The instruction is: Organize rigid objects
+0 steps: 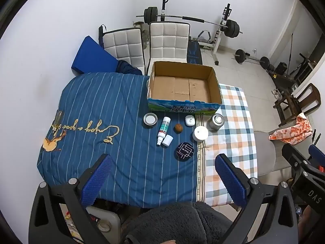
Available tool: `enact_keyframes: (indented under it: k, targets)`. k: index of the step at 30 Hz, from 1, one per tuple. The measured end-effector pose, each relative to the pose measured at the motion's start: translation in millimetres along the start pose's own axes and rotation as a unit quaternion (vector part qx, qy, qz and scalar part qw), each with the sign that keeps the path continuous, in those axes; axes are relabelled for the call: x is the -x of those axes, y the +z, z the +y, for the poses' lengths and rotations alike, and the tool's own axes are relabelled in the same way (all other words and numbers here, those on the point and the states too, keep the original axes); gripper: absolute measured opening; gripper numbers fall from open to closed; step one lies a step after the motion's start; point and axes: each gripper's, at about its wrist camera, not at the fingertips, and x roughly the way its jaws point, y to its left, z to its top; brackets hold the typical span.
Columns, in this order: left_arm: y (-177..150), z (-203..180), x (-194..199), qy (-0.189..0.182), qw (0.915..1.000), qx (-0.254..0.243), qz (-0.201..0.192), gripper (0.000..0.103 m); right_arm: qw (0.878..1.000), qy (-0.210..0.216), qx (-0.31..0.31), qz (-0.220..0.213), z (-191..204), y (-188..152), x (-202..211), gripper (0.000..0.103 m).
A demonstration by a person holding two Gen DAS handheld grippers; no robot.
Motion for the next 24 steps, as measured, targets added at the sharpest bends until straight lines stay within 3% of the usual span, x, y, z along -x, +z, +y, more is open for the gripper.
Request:
enact_keyframes:
  k: [24]
  targets:
    - [-0.3,-0.9,0.0,0.000,1.0000,-0.001,-0.002,0.103,1.000,0.000,-0.003,-0.003,-7.4,2.2,2.2,0.103]
